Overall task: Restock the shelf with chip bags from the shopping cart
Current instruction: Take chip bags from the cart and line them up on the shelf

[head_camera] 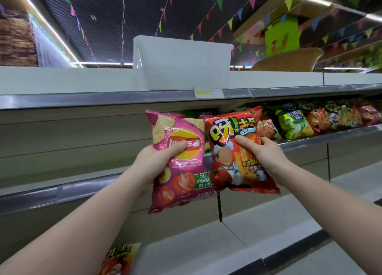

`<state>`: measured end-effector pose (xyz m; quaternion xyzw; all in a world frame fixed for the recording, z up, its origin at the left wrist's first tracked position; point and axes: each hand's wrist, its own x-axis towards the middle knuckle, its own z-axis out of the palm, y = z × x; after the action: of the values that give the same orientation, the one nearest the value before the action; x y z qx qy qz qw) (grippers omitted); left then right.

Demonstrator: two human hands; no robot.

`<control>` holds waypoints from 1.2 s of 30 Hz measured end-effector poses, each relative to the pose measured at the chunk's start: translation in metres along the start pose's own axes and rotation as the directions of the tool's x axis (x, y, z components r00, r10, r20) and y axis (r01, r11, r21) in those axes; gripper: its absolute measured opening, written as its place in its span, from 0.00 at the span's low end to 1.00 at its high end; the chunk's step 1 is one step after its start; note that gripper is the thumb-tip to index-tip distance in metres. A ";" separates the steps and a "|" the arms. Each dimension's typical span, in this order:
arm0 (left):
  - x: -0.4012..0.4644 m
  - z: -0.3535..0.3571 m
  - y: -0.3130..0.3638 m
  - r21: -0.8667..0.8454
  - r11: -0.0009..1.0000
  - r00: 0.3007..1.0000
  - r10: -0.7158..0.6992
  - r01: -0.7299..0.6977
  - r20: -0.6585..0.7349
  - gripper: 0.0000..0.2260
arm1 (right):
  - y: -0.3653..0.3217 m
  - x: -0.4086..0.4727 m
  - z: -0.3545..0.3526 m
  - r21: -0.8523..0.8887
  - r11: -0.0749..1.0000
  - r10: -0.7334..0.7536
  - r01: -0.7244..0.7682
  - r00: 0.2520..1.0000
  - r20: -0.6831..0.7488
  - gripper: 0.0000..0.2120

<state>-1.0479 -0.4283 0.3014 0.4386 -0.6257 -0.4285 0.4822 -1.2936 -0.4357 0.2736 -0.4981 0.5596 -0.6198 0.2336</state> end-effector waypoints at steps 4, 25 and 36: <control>0.039 0.009 0.000 0.032 0.999 0.999 -0.024 0.023 0.046 0.20 | 0.004 0.036 0.004 -0.013 1.000 0.006 -0.007 0.999 -0.036 0.44; 0.120 0.053 0.009 0.043 0.993 0.981 -0.100 0.109 -0.165 0.26 | 0.014 0.206 0.044 0.124 0.992 -0.016 -0.012 0.975 0.220 0.29; 0.112 0.059 0.003 0.048 0.991 0.942 -0.105 0.126 -0.320 0.27 | 0.027 0.239 0.046 0.016 0.999 -0.048 0.046 0.971 0.235 0.26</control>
<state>-1.1230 -0.5285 0.3203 0.5537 -0.5276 -0.3587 0.5351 -1.3545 -0.6668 0.3282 -0.5800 0.5129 -0.5646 0.2860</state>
